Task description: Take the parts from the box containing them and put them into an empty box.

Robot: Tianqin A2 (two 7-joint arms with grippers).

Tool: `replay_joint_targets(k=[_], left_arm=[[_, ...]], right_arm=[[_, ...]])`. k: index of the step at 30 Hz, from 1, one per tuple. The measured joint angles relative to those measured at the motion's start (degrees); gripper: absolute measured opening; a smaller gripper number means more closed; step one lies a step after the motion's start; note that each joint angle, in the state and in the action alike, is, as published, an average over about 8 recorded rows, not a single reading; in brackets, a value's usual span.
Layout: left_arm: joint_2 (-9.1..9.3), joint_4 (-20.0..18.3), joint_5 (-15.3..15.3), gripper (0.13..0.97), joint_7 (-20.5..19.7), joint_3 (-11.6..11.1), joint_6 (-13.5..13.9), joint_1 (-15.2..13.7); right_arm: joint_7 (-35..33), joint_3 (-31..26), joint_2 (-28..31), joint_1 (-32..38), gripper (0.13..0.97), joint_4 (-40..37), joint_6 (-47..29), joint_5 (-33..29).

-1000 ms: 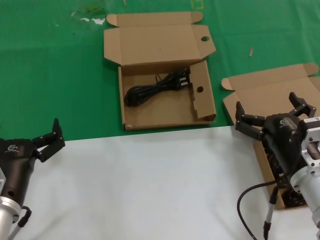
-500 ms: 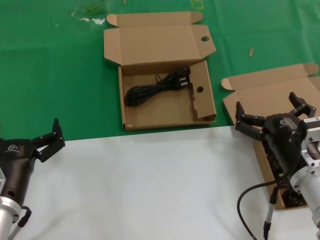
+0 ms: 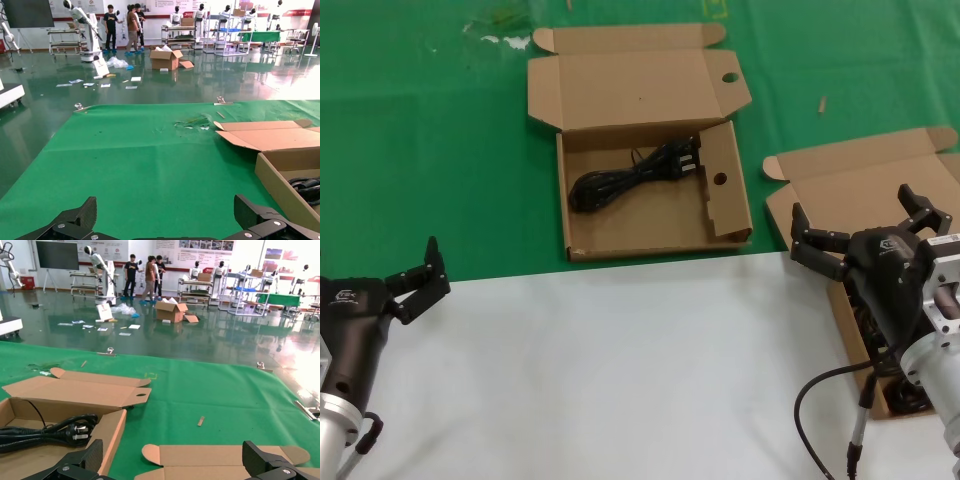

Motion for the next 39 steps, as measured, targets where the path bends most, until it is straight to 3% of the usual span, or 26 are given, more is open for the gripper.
replay_joint_targets(k=[39], left_arm=[[0.0,0.0,0.0,0.966,0.0,0.0,0.0,0.0]], right_arm=[[0.0,0.0,0.0,0.0,0.966,0.0,0.0,0.0]])
